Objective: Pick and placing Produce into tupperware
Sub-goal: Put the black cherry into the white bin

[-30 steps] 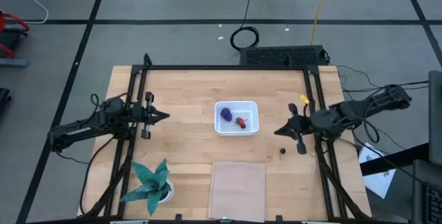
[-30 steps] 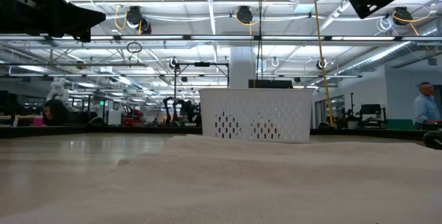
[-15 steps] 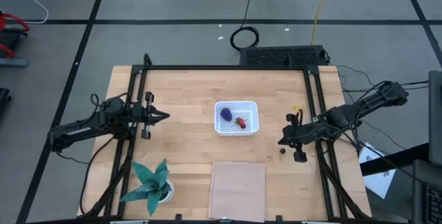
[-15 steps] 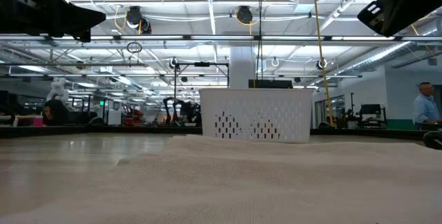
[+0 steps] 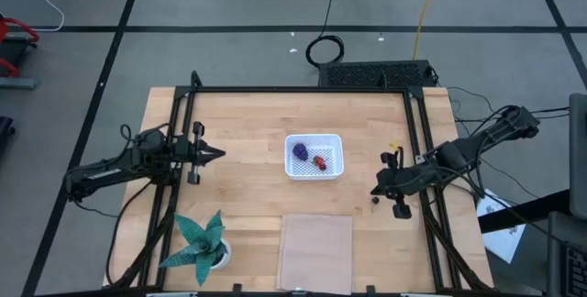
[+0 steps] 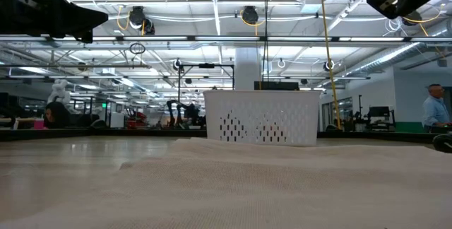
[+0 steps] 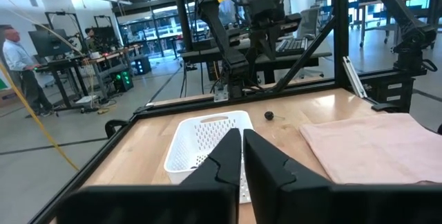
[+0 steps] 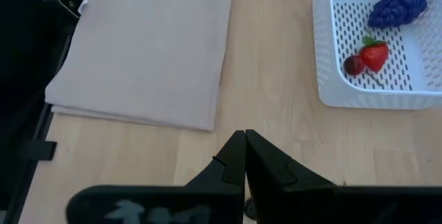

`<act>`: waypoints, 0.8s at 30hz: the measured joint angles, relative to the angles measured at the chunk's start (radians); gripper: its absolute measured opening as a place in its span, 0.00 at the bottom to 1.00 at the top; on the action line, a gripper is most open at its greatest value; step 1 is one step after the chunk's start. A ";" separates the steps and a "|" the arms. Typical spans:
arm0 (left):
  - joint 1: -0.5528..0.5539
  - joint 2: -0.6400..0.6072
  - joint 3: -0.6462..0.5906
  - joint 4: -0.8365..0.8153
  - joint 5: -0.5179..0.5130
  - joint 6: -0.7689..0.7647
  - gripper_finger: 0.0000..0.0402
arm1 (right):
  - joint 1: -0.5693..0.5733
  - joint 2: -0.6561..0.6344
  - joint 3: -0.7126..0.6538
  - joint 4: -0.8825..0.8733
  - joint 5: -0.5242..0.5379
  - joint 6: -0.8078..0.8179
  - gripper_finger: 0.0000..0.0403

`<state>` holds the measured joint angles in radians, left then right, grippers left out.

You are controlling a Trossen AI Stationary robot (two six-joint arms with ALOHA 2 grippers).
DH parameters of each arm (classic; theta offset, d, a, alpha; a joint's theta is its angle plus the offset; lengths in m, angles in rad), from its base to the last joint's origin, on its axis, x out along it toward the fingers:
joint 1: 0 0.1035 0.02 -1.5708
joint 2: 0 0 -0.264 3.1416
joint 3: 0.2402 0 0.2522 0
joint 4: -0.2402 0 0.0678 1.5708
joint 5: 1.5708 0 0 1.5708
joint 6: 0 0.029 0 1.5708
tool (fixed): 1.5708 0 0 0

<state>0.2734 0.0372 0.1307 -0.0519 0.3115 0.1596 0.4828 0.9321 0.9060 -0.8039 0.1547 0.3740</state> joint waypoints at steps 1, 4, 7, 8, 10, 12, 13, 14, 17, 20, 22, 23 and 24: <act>0.000 0.000 0.000 0.000 0.000 0.000 0.06 | 0.002 0.000 0.000 -0.003 0.000 0.001 0.00; 0.000 0.000 0.000 0.000 0.000 -0.001 0.06 | 0.004 0.000 0.000 -0.018 0.000 0.013 0.00; 0.000 0.000 0.000 0.000 0.000 0.000 0.05 | 0.004 0.000 0.000 -0.025 0.000 0.032 0.00; 0.000 0.000 0.000 0.000 0.000 0.000 0.05 | 0.004 0.000 0.000 -0.030 0.000 0.033 0.00; 0.000 0.000 0.000 0.000 0.000 0.000 0.03 | 0.004 0.000 0.000 -0.050 0.000 0.034 0.00; 0.000 0.000 0.000 0.000 0.000 0.000 0.02 | 0.004 0.000 0.000 -0.073 0.000 0.052 0.00; 0.000 0.000 0.000 0.000 0.000 0.000 0.01 | 0.004 0.000 0.000 -0.087 0.000 0.070 0.00; 0.000 0.000 0.000 0.000 0.000 0.000 0.01 | 0.004 0.000 0.000 -0.104 0.000 0.089 0.00; 0.000 0.000 0.000 0.000 0.000 0.000 0.01 | 0.003 0.025 0.024 -0.159 0.001 0.118 0.00; 0.000 0.000 0.000 0.000 0.000 0.001 0.04 | 0.004 0.083 0.079 -0.180 0.001 0.101 0.00; 0.000 0.000 0.000 0.000 0.000 0.002 0.05 | 0.004 0.139 0.137 -0.209 0.001 0.079 0.00; 0.000 0.000 0.000 0.001 0.000 0.002 0.06 | 0.004 0.170 0.171 -0.240 0.001 0.074 0.00; 0.000 0.000 0.000 0.001 -0.001 0.002 0.06 | 0.003 0.200 0.206 -0.282 0.001 0.074 0.00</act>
<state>0.2737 0.0372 0.1307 -0.0513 0.3107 0.1612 0.4860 1.1319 1.1123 -1.0856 0.1558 0.4481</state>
